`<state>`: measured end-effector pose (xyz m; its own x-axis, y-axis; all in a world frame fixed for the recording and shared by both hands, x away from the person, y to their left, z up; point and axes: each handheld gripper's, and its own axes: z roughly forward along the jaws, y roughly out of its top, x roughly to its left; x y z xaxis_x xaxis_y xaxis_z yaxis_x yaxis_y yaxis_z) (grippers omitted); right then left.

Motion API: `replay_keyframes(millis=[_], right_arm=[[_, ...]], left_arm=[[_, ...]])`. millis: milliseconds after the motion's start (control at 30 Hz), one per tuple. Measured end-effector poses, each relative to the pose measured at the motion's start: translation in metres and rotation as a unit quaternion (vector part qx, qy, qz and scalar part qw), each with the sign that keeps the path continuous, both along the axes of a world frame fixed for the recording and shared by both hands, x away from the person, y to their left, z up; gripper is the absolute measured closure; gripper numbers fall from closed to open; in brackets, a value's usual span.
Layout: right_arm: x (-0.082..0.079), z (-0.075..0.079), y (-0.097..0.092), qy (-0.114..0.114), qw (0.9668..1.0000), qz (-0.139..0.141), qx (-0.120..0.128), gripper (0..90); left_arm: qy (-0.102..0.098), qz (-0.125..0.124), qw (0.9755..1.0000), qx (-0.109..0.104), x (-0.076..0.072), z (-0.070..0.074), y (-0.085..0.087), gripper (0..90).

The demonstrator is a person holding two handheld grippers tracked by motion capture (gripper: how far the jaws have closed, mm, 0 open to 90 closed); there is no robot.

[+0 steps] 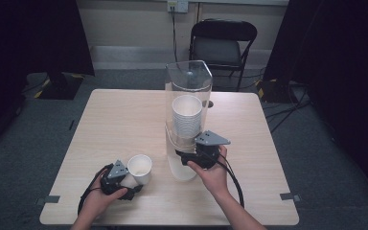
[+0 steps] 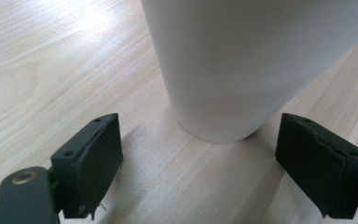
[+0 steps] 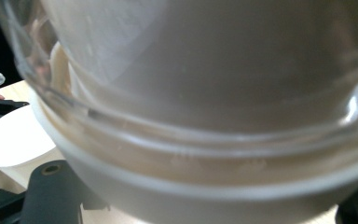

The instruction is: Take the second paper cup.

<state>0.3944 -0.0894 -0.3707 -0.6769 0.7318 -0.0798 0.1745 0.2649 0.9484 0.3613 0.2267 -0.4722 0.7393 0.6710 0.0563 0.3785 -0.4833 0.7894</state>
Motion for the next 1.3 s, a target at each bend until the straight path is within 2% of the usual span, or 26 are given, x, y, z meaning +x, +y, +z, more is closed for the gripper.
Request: replay_keyframes(millis=[100, 133, 200, 300, 333, 367, 433, 467, 500, 600, 667, 767, 867, 933, 1100, 1300], right_arm=[[0.001, -0.002, 0.001, -0.004, 0.9999, 0.005, -0.014, 27.8], [0.001, -0.004, 0.0, 0.0, 0.9999, 0.01, -0.005, 28.6], [0.0, -0.009, -0.002, -0.01, 0.9999, 0.012, -0.003, 29.9], [-0.001, -0.012, -0.002, -0.013, 0.9998, 0.012, 0.002, 30.6], [0.001, -0.014, -0.002, -0.008, 0.9999, 0.011, 0.006, 31.3], [0.002, -0.017, 0.0, -0.002, 0.9999, 0.009, -0.014, 32.6], [0.002, -0.037, 0.0, 0.028, 0.9984, 0.005, -0.049, 37.0], [0.003, -0.051, -0.002, 0.046, 0.9973, 0.01, -0.056, 37.4], [0.0, -0.063, -0.005, 0.04, 0.9981, 0.009, -0.046, 37.3], [-0.003, -0.061, -0.008, 0.045, 0.998, 0.014, -0.041, 35.9], [-0.001, -0.057, -0.01, 0.055, 0.9969, 0.022, -0.051, 34.7], [-0.001, -0.057, -0.014, 0.057, 0.996, 0.034, -0.06, 34.0], [-0.003, -0.059, -0.015, 0.053, 0.9965, 0.033, -0.056, 33.9], [-0.004, -0.058, -0.016, 0.059, 0.9961, 0.035, -0.055, 34.0], [-0.007, -0.053, -0.02, 0.062, 0.9941, 0.039, -0.08, 34.0], [-0.009, -0.05, -0.025, 0.068, 0.9932, 0.042, -0.084, 32.9]], left_arm=[[0.0, 0.0, 1.0, -0.001, 0.0, 0.0, 0.0, 14.1], [0.0, 0.001, 1.0, -0.001, 0.0, 0.0, 0.0, 14.1], [0.0, 0.0, 1.0, -0.001, 0.0, 0.0, 0.0, 14.0], [0.0, 0.0, 1.0, -0.001, 0.0, 0.0, 0.0, 14.0], [0.0, 0.001, 1.0, -0.002, 0.0, 0.0, 0.0, 14.0], [0.0, 0.001, 1.0, -0.003, 0.0, 0.0, 0.0, 14.0], [0.0, 0.001, 1.0, -0.002, 0.0, 0.0, 0.0, 14.0], [0.0, 0.001, 1.0, -0.003, 0.0, 0.0, 0.0, 14.0], [0.0, 0.001, 1.0, -0.003, 0.0, 0.0, 0.0, 14.0], [0.0, -0.001, 1.0, -0.001, 0.0, 0.0, 0.0, 13.8], [0.0, 0.0, 1.0, -0.001, 0.0, 0.0, 0.0, 13.8], [0.001, 0.0, 1.0, -0.001, 0.0, 0.0, 0.0, 13.8], [0.0, 0.0, 1.0, -0.002, 0.0, 0.0, 0.0, 13.8], [0.0, 0.001, 1.0, -0.002, 0.0, 0.0, 0.0, 13.8], [0.001, 0.001, 1.0, -0.003, 0.0, 0.0, 0.0, 13.8], [0.001, 0.001, 1.0, -0.003, 0.0, 0.0, 0.0, 13.8]])
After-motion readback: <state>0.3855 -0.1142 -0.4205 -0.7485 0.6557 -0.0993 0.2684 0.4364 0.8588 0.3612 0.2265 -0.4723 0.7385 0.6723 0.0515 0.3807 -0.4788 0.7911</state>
